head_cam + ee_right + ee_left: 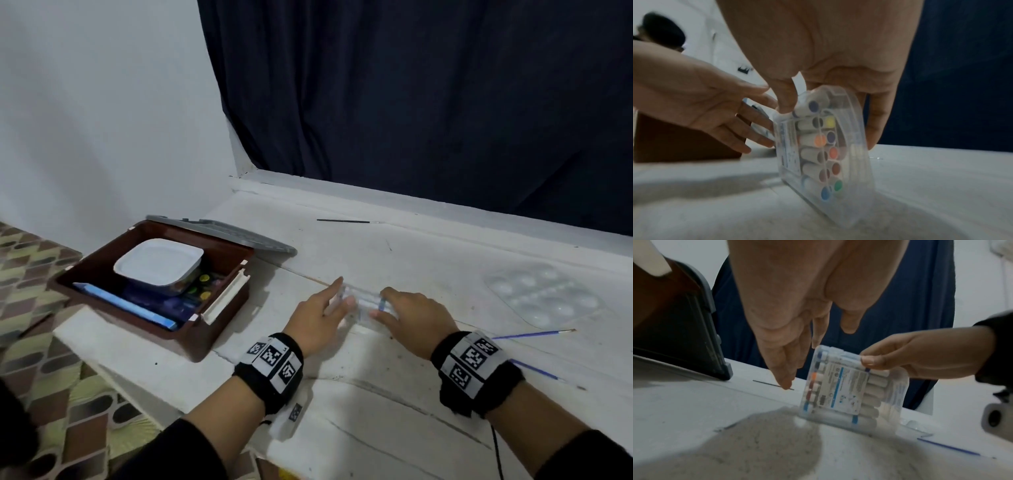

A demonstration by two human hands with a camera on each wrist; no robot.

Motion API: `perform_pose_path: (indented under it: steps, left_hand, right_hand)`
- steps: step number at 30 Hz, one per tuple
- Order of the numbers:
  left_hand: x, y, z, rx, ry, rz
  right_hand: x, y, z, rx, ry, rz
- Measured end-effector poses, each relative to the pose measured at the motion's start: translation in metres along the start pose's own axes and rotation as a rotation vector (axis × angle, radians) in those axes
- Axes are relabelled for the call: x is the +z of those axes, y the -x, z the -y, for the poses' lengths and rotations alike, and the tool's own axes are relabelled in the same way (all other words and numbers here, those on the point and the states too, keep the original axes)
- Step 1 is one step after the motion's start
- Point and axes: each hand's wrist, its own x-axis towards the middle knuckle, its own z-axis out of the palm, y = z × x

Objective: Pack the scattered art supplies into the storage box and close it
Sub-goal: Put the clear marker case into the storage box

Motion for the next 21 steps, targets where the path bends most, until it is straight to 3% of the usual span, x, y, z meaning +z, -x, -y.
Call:
perform_pose_path:
  steps: [4,7,11,16,21]
  left_hand:
    - [-0.020,0.030,-0.016,0.117,0.138,-0.146]
    - [-0.041,0.054,-0.028,0.219,0.230,-0.297]
    - [-0.068,0.079,-0.039,0.289,0.257,-0.421]
    - [-0.100,0.094,-0.039,0.319,0.227,-0.527]
    - [-0.135,0.094,-0.016,0.309,0.144,-0.598]
  right_hand:
    - [0.009,0.004,0.024,0.107,-0.299,-0.096]
    - [0.012,0.012,0.046,0.065,-0.526,-0.234]
    - [0.002,0.012,0.076,0.037,-0.734,-0.286]
    - [-0.012,0.010,0.105,-0.082,-0.874,-0.332]
    - [-0.013,0.001,0.133,-0.204,-0.809,-0.463]
